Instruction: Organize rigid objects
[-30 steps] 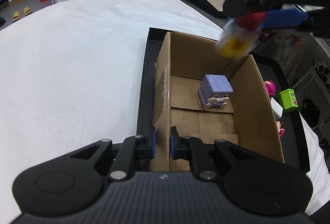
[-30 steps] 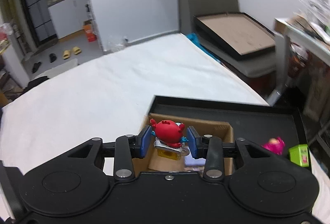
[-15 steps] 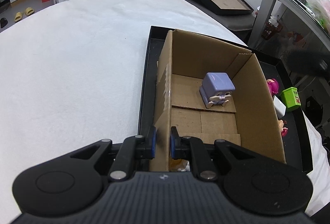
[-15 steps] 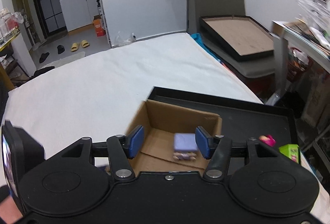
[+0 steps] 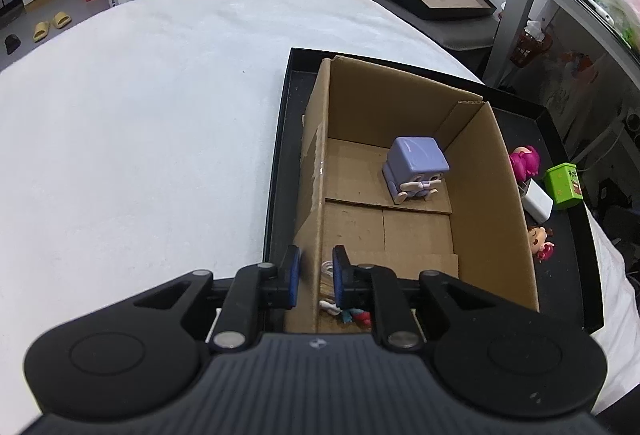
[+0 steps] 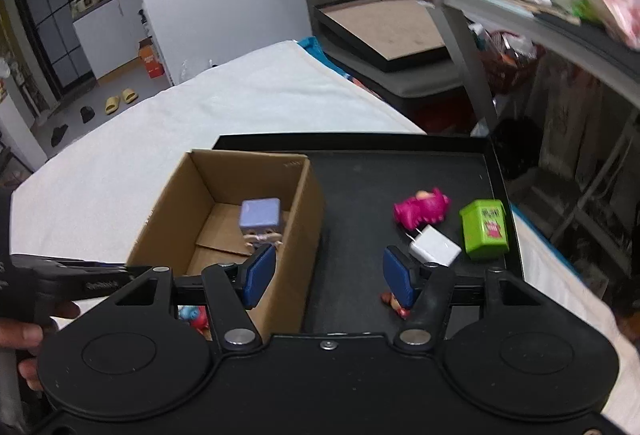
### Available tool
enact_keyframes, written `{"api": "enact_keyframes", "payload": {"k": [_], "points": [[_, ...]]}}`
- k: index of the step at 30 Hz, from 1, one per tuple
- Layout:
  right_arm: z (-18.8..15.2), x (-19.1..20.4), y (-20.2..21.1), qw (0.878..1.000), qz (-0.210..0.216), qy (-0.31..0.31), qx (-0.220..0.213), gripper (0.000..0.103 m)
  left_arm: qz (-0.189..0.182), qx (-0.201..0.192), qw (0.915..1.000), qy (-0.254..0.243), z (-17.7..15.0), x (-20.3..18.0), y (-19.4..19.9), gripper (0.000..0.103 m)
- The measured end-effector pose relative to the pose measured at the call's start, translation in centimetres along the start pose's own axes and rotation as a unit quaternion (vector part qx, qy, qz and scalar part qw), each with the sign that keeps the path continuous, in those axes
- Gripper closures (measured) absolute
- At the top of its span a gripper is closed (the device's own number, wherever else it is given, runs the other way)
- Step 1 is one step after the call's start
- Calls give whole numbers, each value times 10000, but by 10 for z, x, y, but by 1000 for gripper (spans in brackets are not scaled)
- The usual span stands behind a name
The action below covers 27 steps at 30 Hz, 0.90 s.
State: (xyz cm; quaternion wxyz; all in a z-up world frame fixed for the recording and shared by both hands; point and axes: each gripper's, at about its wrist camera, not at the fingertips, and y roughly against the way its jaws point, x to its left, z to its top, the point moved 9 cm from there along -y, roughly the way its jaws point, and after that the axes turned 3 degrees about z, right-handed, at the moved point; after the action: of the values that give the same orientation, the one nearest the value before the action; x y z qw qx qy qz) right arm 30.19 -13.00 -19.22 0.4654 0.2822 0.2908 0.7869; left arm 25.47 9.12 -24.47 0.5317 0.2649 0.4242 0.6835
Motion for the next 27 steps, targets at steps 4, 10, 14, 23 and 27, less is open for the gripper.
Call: {"api": "enact_keyframes", "payload": {"k": [4,10,14,23,27], "points": [[-8,-21,-4,9997,17,-241,28,44,131,65,9999,-78,2,-4,4,84],[-17,-44,-11,9985,49,-542,38,36,226,43,9996,-187,10,-13,10,78],[-23,-57,-19,9977,25,-677,20,31,275,33,9992,-283,14,-19,12,71],[-46,-64,-47,9961,330,-820,47,30,568,52,9978,-352,21,-25,12,62],[-51,-66,-60,9960,307,-831,133,30,707,128,9970,-273,23,-22,8,52]]}}
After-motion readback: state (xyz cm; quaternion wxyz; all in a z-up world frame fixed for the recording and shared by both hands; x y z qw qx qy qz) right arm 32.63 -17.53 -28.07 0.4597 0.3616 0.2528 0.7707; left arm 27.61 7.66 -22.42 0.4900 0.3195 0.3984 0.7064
